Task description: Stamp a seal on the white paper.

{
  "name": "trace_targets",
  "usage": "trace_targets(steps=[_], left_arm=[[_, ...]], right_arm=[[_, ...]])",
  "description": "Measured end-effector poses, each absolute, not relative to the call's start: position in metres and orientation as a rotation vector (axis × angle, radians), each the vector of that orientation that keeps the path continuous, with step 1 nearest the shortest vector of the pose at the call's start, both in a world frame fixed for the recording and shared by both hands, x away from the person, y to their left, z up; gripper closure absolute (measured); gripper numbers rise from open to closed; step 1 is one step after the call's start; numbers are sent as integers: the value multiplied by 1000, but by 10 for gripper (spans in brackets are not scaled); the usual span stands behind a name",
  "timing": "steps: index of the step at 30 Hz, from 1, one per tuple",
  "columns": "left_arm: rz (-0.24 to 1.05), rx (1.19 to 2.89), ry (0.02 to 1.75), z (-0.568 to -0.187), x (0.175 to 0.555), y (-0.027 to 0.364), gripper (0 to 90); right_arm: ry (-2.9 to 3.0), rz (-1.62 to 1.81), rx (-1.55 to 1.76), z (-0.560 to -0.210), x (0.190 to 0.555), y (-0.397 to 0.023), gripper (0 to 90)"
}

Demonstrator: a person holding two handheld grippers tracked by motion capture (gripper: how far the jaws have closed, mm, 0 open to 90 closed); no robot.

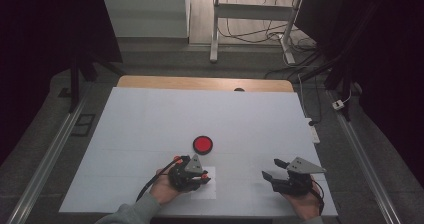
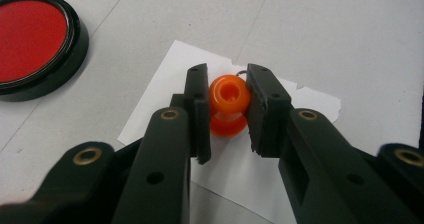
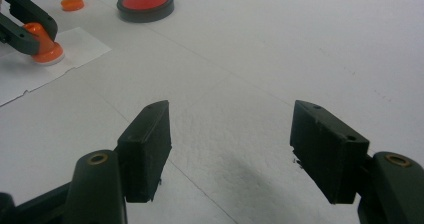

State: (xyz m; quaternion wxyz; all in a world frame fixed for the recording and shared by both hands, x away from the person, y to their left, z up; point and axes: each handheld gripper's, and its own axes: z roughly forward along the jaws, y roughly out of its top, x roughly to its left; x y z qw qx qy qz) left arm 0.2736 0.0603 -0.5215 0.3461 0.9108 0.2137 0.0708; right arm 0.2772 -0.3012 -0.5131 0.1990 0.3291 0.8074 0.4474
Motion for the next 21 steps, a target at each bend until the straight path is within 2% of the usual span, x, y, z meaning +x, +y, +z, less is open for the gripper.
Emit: trace_targets(steps=[9, 21], left_arm=[[176, 2351, 550, -522, 274, 62, 727], [150, 2240, 551, -508, 273, 70, 726]], right_arm=[[2256, 1253, 919, -513, 277, -301, 325], [2253, 1254, 921, -512, 277, -302, 325]])
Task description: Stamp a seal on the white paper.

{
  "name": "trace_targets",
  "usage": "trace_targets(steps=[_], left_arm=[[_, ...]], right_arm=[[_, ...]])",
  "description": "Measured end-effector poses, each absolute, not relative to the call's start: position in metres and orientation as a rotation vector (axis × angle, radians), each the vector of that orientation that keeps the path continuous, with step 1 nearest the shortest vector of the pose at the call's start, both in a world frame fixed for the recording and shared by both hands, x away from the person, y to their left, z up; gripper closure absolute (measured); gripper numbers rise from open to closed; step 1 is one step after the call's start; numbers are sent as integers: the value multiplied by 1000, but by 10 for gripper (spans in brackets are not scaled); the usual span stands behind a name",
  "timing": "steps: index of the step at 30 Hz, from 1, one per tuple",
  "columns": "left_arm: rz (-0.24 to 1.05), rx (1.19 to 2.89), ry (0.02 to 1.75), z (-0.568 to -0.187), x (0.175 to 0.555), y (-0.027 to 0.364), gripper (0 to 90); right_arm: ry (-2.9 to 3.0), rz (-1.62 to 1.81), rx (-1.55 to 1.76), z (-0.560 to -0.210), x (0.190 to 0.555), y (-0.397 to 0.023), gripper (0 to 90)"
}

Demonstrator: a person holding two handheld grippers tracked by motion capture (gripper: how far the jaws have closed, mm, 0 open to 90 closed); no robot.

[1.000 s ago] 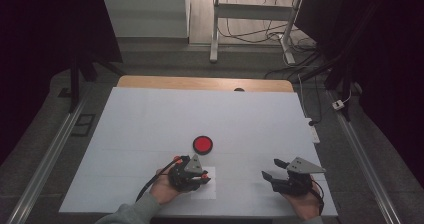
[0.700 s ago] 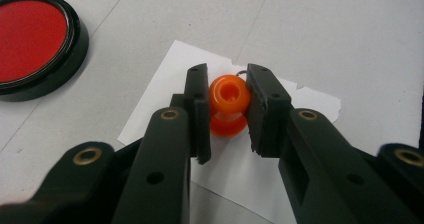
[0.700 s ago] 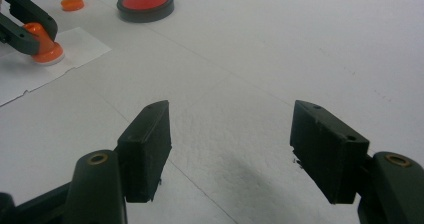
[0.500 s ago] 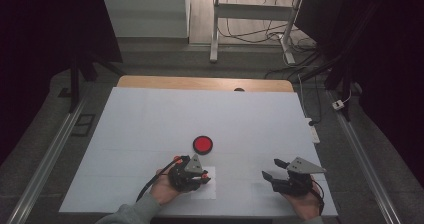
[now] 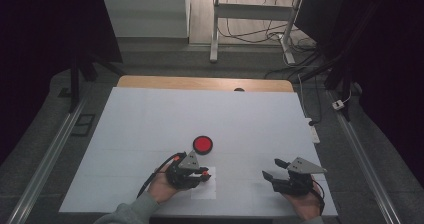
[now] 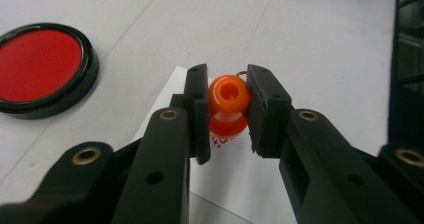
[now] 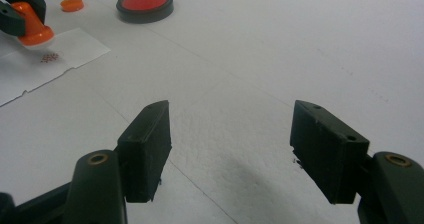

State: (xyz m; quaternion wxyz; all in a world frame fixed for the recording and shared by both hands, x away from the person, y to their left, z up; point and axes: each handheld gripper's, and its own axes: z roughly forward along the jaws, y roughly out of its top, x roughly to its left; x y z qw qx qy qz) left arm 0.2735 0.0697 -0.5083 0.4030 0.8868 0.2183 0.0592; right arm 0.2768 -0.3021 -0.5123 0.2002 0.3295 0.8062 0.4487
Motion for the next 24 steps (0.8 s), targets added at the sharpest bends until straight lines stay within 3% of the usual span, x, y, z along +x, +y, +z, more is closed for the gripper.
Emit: trace_targets(steps=[24], left_arm=[[131, 2093, 552, -470, 272, 98, 726]], right_arm=[[2260, 1271, 913, -513, 276, -302, 325]])
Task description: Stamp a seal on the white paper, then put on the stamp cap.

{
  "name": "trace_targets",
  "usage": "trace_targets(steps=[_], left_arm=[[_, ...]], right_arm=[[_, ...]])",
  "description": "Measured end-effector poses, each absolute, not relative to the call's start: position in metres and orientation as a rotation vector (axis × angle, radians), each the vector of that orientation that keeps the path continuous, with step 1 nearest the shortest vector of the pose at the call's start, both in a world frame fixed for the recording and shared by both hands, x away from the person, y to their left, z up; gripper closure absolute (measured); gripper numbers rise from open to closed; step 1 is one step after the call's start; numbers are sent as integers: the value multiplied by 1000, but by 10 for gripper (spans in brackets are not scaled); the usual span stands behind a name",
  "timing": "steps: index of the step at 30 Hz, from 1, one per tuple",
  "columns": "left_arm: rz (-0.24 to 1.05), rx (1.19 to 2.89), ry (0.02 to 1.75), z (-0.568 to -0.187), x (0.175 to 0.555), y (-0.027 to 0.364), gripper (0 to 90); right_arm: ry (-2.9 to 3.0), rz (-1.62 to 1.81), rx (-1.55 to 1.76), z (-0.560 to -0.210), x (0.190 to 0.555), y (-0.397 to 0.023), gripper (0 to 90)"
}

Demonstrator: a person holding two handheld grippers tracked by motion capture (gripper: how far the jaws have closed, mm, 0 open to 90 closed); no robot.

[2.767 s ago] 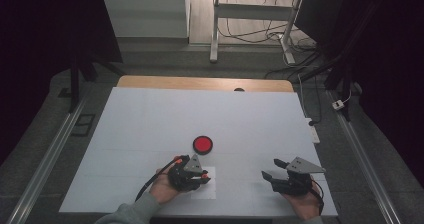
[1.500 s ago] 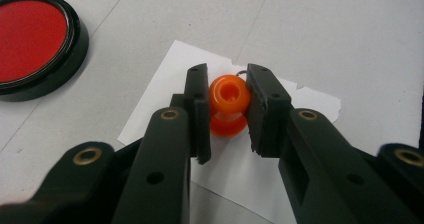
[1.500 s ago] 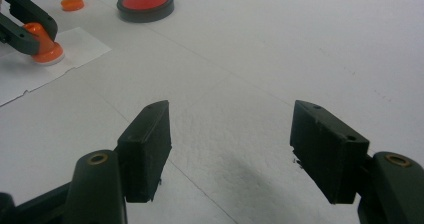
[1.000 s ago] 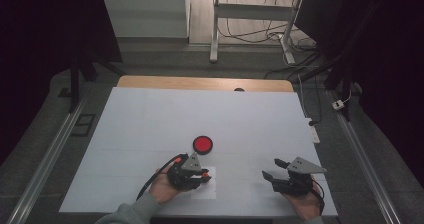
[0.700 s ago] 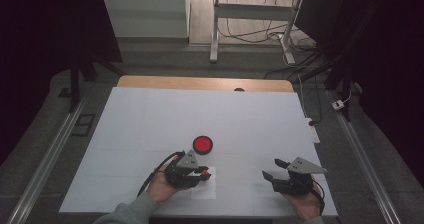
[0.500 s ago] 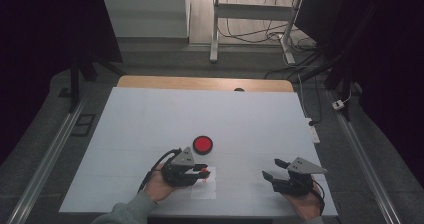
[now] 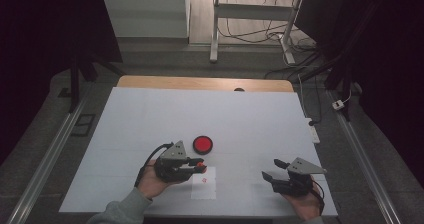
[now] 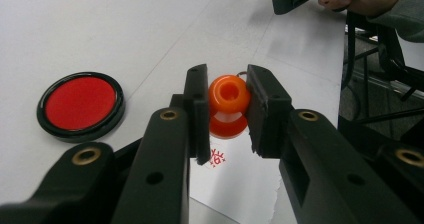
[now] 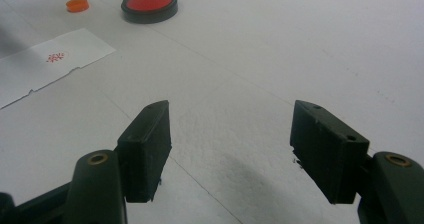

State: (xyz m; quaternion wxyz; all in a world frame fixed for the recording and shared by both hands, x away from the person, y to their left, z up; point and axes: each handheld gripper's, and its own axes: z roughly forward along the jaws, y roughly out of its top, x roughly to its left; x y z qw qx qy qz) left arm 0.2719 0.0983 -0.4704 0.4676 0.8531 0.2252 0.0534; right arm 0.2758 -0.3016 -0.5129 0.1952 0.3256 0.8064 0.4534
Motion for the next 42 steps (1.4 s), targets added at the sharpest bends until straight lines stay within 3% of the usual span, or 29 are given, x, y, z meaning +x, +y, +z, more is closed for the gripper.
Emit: trace_targets(steps=[15, 42], left_arm=[[168, 2027, 615, -449, 278, 129, 726], [197, 2028, 720, -457, 296, 152, 726]], right_arm=[[2257, 1278, 902, -512, 275, -302, 324], [2258, 1276, 905, -513, 275, -302, 325]])
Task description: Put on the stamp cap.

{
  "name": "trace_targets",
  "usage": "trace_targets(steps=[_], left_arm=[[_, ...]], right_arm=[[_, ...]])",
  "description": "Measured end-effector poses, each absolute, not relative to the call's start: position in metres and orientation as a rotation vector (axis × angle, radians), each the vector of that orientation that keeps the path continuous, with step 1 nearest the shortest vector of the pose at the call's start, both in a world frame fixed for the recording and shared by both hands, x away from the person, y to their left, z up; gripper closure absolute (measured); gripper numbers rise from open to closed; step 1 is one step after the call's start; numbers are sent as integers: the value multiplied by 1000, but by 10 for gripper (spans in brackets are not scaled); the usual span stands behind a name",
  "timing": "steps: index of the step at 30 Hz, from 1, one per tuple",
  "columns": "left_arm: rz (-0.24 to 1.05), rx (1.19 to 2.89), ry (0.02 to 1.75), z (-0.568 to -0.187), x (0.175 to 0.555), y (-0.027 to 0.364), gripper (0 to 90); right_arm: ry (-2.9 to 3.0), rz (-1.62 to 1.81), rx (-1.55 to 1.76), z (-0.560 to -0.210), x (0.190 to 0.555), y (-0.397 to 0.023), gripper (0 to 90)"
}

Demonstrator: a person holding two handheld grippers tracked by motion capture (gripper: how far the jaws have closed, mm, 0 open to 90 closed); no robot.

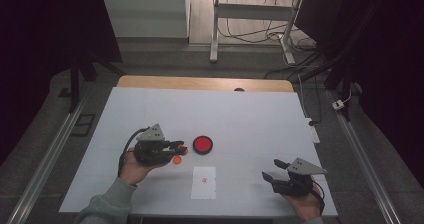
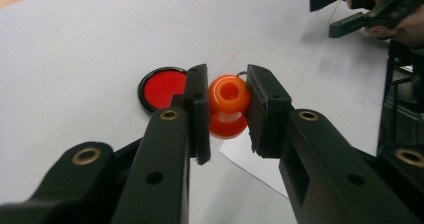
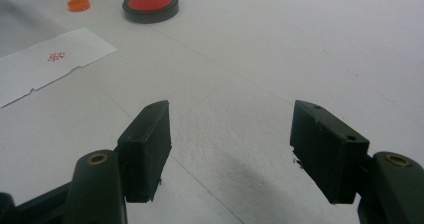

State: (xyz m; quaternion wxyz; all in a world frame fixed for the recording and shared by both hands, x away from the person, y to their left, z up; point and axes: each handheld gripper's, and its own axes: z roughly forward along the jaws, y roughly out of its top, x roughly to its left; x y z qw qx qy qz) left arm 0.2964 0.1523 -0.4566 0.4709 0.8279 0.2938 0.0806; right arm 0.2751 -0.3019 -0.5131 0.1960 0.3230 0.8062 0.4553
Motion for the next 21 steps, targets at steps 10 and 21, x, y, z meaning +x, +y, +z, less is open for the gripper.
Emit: trace_targets(steps=[10, 21], left_arm=[[212, 2058, 761, -465, 303, 156, 726], [210, 2088, 799, -475, 309, 158, 726]], right_arm=[[2261, 1271, 905, -513, 275, -302, 324], [2258, 1265, 908, -513, 275, -302, 324]])
